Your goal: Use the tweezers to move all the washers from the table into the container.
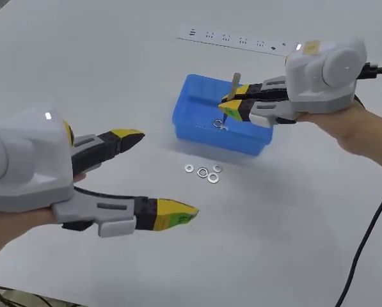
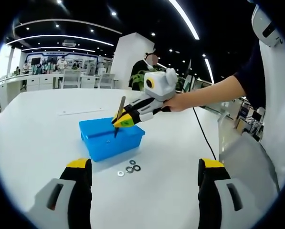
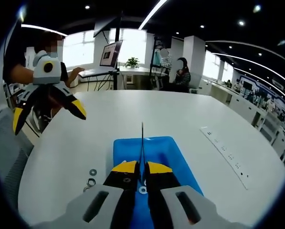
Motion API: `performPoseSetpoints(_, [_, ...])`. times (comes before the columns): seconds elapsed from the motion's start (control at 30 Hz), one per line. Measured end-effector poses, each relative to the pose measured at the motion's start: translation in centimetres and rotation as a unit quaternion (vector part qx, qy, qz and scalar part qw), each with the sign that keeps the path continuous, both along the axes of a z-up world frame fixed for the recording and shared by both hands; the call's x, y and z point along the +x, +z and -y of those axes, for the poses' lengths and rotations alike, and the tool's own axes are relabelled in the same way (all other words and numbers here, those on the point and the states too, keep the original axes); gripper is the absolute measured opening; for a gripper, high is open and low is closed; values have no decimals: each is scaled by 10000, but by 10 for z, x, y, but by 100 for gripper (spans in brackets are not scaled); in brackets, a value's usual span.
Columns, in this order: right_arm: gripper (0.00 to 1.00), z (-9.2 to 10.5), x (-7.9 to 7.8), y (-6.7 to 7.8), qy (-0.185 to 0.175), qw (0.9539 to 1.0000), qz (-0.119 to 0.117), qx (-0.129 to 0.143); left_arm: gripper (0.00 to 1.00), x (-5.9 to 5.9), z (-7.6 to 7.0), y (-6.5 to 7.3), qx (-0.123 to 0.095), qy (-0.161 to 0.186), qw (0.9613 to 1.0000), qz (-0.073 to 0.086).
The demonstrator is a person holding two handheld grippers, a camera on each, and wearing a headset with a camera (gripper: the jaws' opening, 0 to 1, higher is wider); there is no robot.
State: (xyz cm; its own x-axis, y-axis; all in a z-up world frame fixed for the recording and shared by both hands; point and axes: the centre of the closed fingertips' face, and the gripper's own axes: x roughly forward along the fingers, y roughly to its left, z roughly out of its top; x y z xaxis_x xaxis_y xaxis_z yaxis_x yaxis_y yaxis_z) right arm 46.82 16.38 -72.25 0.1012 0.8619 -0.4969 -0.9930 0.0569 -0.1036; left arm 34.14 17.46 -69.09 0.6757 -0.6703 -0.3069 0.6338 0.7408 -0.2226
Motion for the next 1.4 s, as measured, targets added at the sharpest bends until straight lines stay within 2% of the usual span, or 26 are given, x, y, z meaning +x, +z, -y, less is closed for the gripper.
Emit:
performPoseSetpoints(0.1, [7, 0, -3, 2, 40, 10000, 59, -39, 97, 14, 3, 6, 25, -60, 9999, 135])
performPoseSetpoints(0.2, [7, 0, -6, 4, 71, 9999, 89, -45, 90, 30, 7, 12, 77, -182, 9994, 281])
performPoseSetpoints(0.27, [7, 1, -8, 6, 95, 9999, 117, -34, 85, 38, 10, 14, 132, -275, 9991, 308])
performPoseSetpoints(0.33, [7, 2, -8, 7, 116, 9998, 181, -49, 81, 47, 13, 18, 259, -359, 9980, 451])
performPoseSetpoints(0.4, [7, 3, -9, 7, 127, 9997, 187, -54, 77, 53, 16, 20, 300, -419, 9975, 489])
performPoseSetpoints(0.57, [7, 5, -13, 6, 228, 9993, 269, -124, 70, 76, 25, 25, 585, -623, 9939, 690])
performPoseSetpoints(0.77, [7, 4, -19, 7, 366, 9985, 375, -173, 56, 97, 33, 31, 714, -805, 9906, 839])
performPoseSetpoints(0.9, [8, 4, -20, 8, 397, 9983, 404, -166, 45, 102, 38, 23, 1029, -1042, 9861, 786])
performPoseSetpoints(1.0, [8, 4, -21, 10, 430, 9980, 434, -172, 40, 105, 40, 25, 1006, -1074, 9856, 829])
performPoseSetpoints(1.2, [7, 4, -24, 9, 484, 9976, 457, -191, 27, 111, 43, 32, 1072, -1203, 9822, 970])
performPoseSetpoints(1.4, [8, 3, -25, 9, 520, 9973, 468, -211, 16, 106, 49, 37, 1129, -1398, 9781, 1051])
